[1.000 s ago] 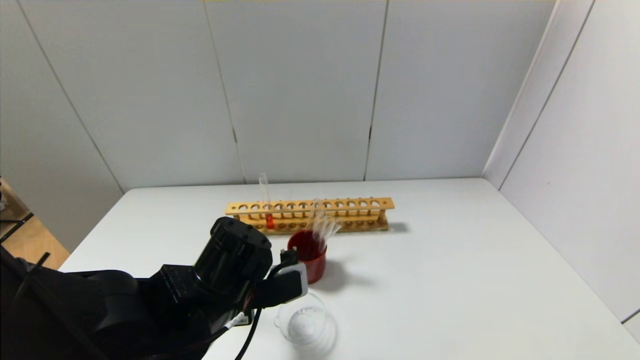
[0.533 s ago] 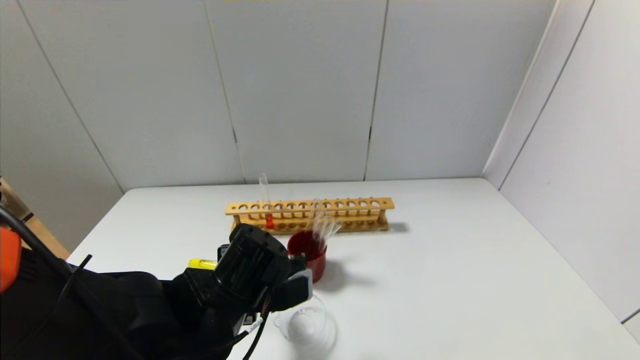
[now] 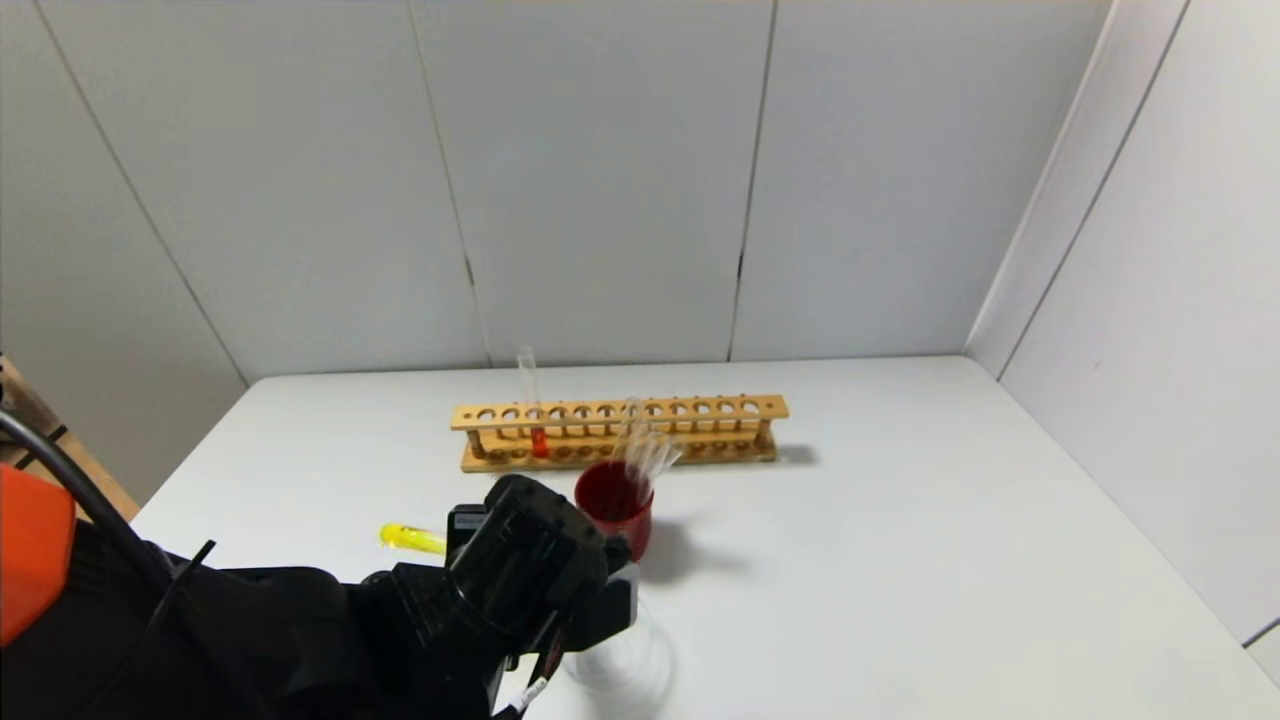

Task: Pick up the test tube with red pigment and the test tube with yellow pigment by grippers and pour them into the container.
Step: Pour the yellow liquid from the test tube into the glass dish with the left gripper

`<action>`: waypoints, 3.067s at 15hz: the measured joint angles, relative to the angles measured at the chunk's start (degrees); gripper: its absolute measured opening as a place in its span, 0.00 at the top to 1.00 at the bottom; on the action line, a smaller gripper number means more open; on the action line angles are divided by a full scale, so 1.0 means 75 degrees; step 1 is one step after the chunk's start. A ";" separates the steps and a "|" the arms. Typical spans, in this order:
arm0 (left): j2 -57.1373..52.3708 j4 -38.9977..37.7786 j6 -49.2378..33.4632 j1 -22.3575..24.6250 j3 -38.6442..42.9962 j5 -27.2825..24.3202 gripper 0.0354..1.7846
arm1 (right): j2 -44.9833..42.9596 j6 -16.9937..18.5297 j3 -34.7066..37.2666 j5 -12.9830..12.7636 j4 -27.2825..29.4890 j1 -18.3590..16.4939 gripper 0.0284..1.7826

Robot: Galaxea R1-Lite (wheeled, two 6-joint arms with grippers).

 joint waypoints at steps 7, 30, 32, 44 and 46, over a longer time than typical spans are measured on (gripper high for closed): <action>0.0219 0.0081 0.0271 -0.0177 -0.0065 0.0595 0.83 | 0.0000 0.0000 0.0000 0.0003 0.0000 0.0000 0.02; 0.1032 0.0133 0.0889 -0.0088 -0.0463 0.1029 0.83 | 0.0000 0.0000 0.0000 0.0003 -0.0003 0.0000 0.02; 0.1073 0.0372 0.0944 -0.0059 -0.0561 0.1035 0.83 | 0.0000 0.0000 0.0000 0.0003 -0.0003 0.0000 0.02; 0.1234 0.0944 0.1006 -0.0346 -0.1040 0.1373 0.83 | 0.0000 0.0000 0.0000 0.0003 -0.0003 0.0000 0.02; 0.1252 0.1087 0.1022 -0.0431 -0.1097 0.1510 0.83 | 0.0000 0.0003 0.0000 0.0003 -0.0003 0.0000 0.02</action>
